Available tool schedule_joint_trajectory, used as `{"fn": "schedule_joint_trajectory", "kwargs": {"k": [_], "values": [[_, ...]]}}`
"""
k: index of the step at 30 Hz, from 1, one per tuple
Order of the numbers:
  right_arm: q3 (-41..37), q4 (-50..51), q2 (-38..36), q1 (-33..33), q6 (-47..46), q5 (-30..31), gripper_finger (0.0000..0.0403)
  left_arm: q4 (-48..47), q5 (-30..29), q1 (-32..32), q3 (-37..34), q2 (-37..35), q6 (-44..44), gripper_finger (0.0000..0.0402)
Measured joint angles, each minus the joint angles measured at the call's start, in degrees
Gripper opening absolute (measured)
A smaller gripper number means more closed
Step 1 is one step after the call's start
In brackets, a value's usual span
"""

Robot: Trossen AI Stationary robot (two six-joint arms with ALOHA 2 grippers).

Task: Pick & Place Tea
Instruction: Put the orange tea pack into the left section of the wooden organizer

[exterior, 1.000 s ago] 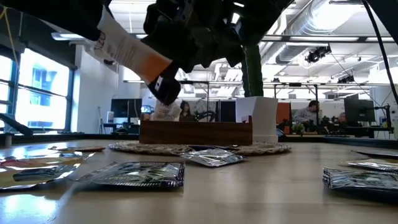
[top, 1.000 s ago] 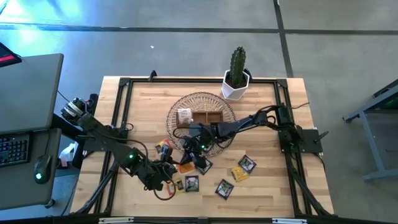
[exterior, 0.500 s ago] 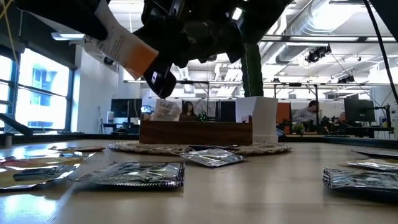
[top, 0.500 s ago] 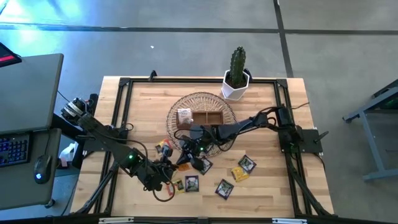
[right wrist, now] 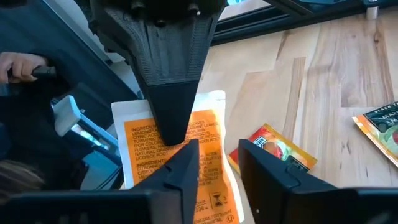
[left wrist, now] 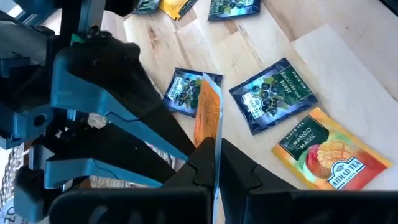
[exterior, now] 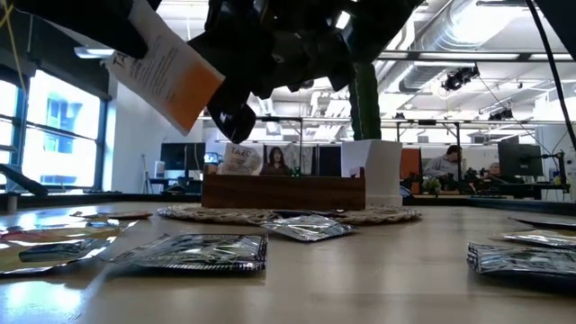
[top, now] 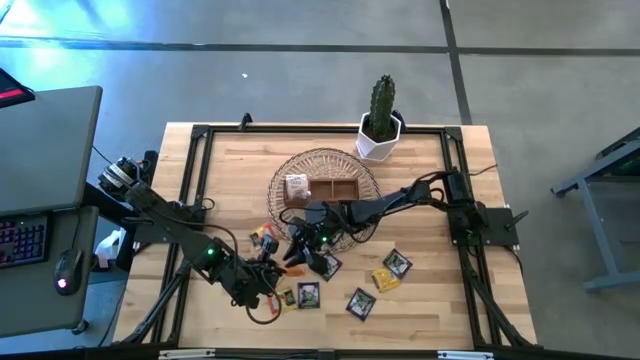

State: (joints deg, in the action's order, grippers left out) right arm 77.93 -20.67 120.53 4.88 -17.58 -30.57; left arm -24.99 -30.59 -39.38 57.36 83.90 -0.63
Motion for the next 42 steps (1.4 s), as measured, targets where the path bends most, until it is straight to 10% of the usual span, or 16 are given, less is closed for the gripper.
{"fn": "schedule_joint_trajectory", "kwargs": {"k": [9,18,29,42], "values": [[0.0,23.1,-7.2,-0.8,5.7,2.1,0.0134,-2.6,-6.9,2.5,0.0,-0.9,-18.1,0.0001],[0.0,56.4,-19.4,3.3,9.9,36.2,0.013,-15.3,-1.1,17.1,0.1,-5.2,-19.5,0.0],[0.0,59.0,-20.2,10.1,7.4,44.2,0.013,-5.7,18.2,43.9,0.1,-2.3,5.0,0.0],[0.0,56.3,-20.2,12.2,7.5,44.1,0.0129,-4.0,19.3,47.1,0.1,-0.1,7.5,0.0]]}}
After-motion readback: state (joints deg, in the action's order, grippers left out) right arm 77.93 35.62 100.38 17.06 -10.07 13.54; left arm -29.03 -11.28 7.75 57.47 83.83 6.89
